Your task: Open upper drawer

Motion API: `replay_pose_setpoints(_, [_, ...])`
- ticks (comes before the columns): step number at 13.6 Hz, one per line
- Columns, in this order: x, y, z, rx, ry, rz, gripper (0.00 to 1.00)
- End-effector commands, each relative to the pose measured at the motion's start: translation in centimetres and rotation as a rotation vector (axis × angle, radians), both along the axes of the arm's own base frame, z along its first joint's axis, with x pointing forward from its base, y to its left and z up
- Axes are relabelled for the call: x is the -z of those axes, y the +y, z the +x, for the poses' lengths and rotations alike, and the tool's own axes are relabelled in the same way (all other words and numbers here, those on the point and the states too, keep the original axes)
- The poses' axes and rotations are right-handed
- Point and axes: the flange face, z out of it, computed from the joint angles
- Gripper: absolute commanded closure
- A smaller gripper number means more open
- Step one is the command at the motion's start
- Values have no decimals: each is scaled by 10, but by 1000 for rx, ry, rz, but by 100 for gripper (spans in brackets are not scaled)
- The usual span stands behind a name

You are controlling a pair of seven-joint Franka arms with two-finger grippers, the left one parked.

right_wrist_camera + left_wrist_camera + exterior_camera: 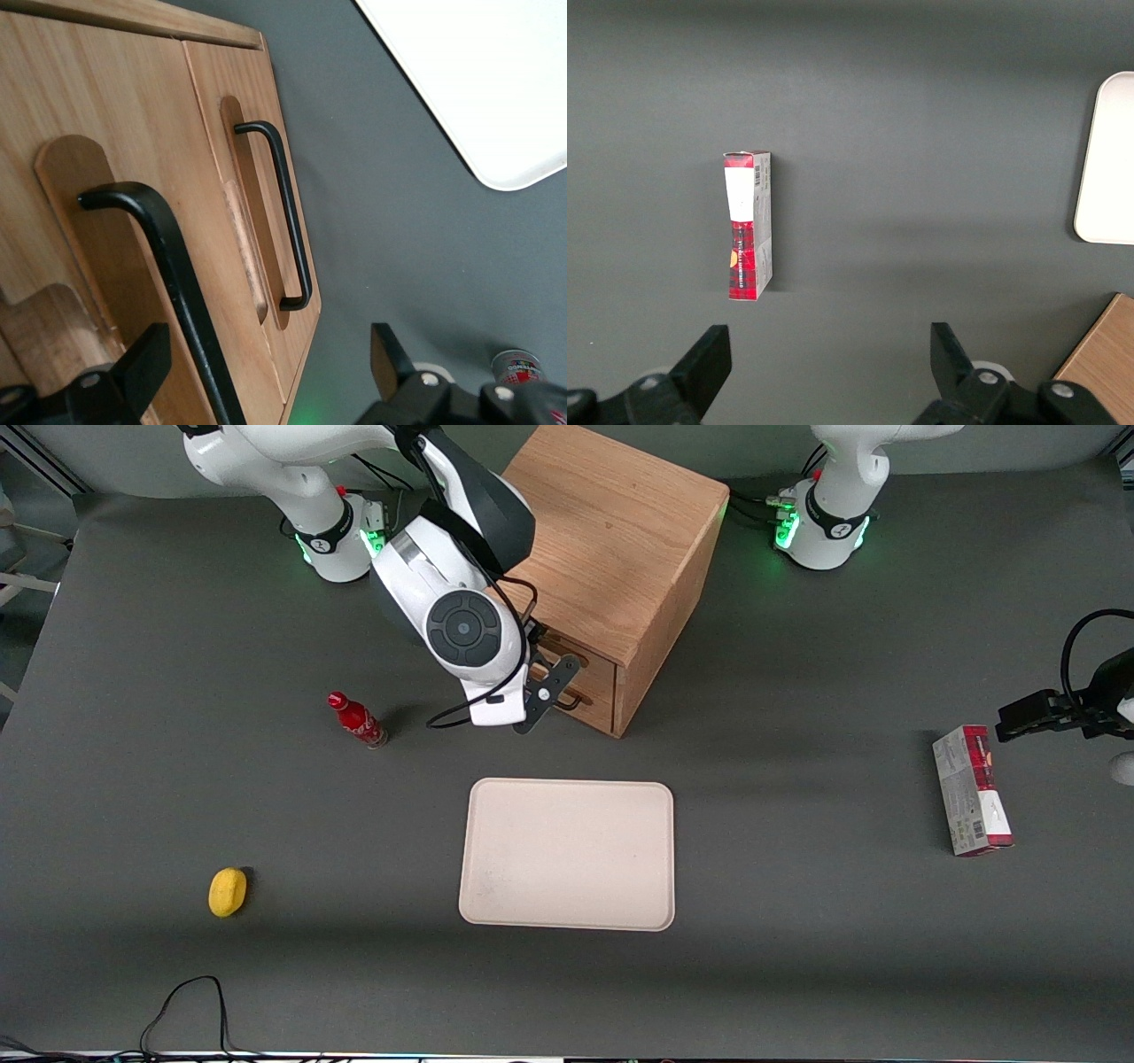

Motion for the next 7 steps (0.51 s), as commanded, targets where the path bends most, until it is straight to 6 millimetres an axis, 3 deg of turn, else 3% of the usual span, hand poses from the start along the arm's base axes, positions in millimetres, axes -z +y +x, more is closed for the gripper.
replay_pose_setpoints(1, [0, -2, -1, -9, 27, 21, 0])
replay_pose_setpoints(5, [2, -3, 2, -8, 15, 15, 0])
replay_pose_setpoints(7, [13, -4, 4, -18, 6, -14, 0])
